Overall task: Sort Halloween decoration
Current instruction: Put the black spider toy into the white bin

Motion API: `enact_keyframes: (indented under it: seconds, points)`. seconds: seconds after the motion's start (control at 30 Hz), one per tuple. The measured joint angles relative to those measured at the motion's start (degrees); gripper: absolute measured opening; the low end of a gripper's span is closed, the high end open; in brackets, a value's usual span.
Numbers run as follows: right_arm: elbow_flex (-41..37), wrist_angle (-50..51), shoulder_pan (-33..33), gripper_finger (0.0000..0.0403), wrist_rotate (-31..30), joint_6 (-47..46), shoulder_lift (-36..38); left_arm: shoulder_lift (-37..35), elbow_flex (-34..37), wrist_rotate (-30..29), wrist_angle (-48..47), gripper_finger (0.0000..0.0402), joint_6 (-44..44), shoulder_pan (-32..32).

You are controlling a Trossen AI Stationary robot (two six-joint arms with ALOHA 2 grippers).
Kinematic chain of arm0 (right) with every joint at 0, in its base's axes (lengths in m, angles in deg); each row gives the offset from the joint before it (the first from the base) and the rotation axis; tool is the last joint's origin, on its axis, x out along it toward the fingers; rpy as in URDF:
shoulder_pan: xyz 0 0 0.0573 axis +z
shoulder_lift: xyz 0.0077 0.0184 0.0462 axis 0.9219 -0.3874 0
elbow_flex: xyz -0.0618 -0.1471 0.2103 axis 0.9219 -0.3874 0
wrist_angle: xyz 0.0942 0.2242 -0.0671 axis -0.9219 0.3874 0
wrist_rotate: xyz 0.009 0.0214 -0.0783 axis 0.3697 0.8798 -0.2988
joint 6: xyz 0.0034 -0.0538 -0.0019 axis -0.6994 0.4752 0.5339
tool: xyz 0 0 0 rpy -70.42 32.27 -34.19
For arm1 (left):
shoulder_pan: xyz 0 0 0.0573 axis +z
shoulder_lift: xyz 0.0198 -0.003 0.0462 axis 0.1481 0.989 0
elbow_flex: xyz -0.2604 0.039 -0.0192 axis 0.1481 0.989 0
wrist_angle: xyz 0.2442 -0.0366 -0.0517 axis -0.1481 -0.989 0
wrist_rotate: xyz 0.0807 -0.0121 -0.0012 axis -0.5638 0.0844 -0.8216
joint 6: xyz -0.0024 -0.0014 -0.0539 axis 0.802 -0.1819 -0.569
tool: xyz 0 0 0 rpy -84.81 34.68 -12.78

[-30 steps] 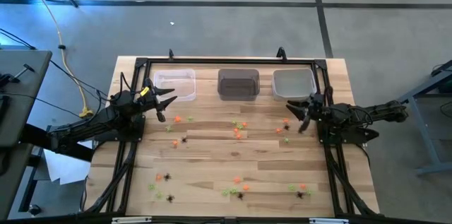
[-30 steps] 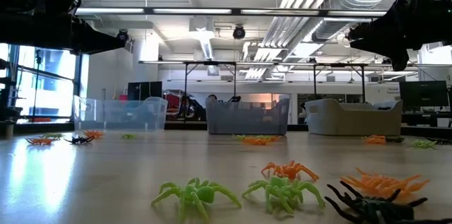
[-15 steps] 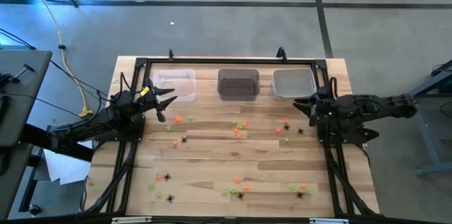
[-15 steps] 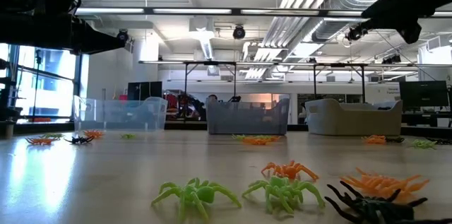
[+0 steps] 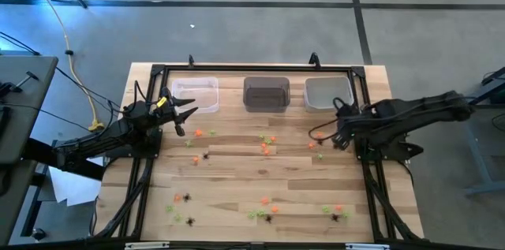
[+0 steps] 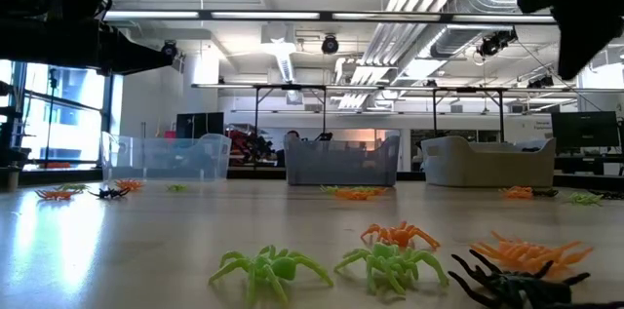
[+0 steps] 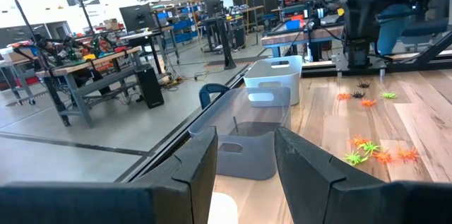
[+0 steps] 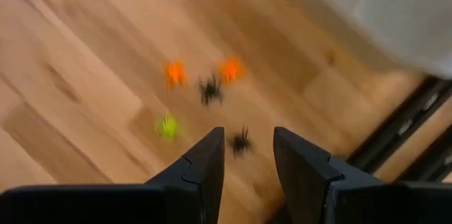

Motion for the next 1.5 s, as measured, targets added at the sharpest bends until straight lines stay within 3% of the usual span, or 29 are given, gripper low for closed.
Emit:
enact_keyframes:
  seconds: [0.33, 0.47, 0.77, 1.17, 1.5]
  points:
    - [-11.3, -8.6, 0.0, 0.0119, 6.8, -2.2, -2.8, 0.0, 0.0, 0.0, 0.0, 0.0131, 0.0, 0.0]
    - [-14.4, -13.3, -0.2, 0.0119, 6.9, -2.1, -2.7, 0.0, 0.0, 0.0, 0.0, 0.0131, 0.0, 0.0]
    - [-15.9, -15.5, -3.3, 0.0119, 6.8, -1.8, -4.0, 0.0, 0.0, 0.0, 0.0, 0.0131, 0.0, 0.0]
    - [-15.9, -16.8, -4.3, 0.0119, 9.7, 2.2, -18.6, 0.0, 0.0, 0.0, 0.0, 0.0131, 0.0, 0.0]
    - [-15.8, -20.8, -4.3, 0.0119, 10.5, 5.6, -24.5, 0.0, 0.0, 0.0, 0.0, 0.0131, 0.0, 0.0]
